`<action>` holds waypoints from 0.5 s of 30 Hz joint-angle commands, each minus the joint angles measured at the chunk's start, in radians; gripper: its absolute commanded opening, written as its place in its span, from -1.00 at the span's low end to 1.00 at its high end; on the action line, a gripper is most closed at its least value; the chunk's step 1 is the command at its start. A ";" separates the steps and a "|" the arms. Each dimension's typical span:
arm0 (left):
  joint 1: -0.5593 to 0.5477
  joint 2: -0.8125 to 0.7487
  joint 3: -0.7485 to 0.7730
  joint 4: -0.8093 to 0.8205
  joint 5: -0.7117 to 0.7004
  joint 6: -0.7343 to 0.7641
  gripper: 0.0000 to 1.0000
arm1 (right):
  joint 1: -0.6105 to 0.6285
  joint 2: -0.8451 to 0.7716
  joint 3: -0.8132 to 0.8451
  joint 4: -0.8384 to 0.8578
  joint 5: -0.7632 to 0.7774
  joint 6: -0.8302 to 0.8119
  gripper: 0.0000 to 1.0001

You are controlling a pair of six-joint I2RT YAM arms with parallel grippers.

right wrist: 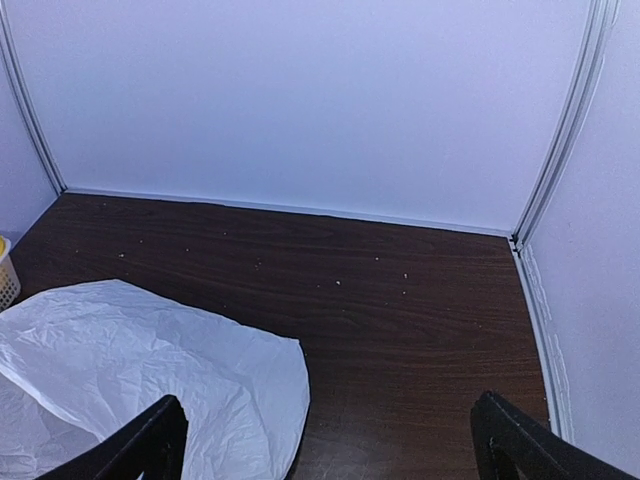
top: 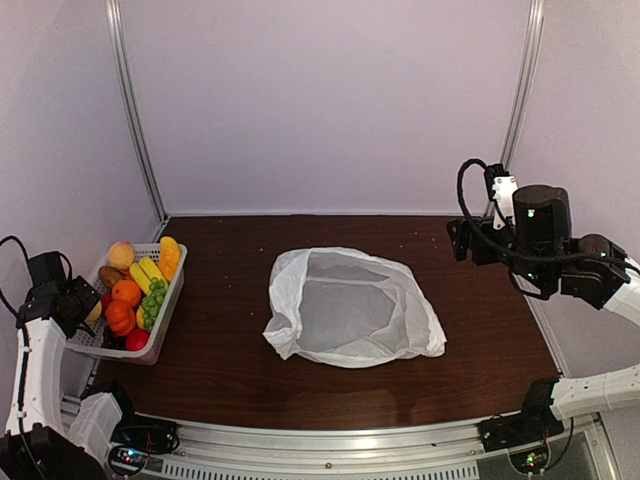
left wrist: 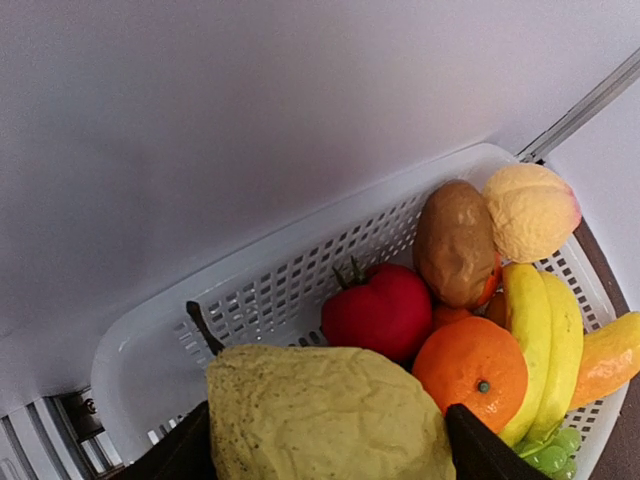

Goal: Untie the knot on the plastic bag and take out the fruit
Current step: Place the fake fruit in the bin.

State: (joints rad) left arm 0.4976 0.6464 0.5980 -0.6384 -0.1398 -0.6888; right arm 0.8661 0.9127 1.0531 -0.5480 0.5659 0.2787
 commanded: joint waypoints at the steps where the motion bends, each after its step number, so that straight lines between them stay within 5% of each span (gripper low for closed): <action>1: 0.010 0.003 -0.013 0.025 -0.086 -0.022 0.06 | -0.007 -0.006 0.000 -0.039 -0.025 0.023 0.99; 10: 0.010 0.037 -0.009 0.022 -0.089 -0.016 0.92 | -0.007 -0.010 -0.019 -0.026 -0.035 0.049 0.99; 15: 0.010 0.050 -0.002 0.020 -0.079 -0.012 0.95 | -0.007 -0.016 -0.023 -0.029 -0.031 0.054 0.99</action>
State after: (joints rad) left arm 0.4980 0.6888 0.5930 -0.6380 -0.2100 -0.7048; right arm 0.8654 0.9115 1.0508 -0.5579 0.5377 0.3191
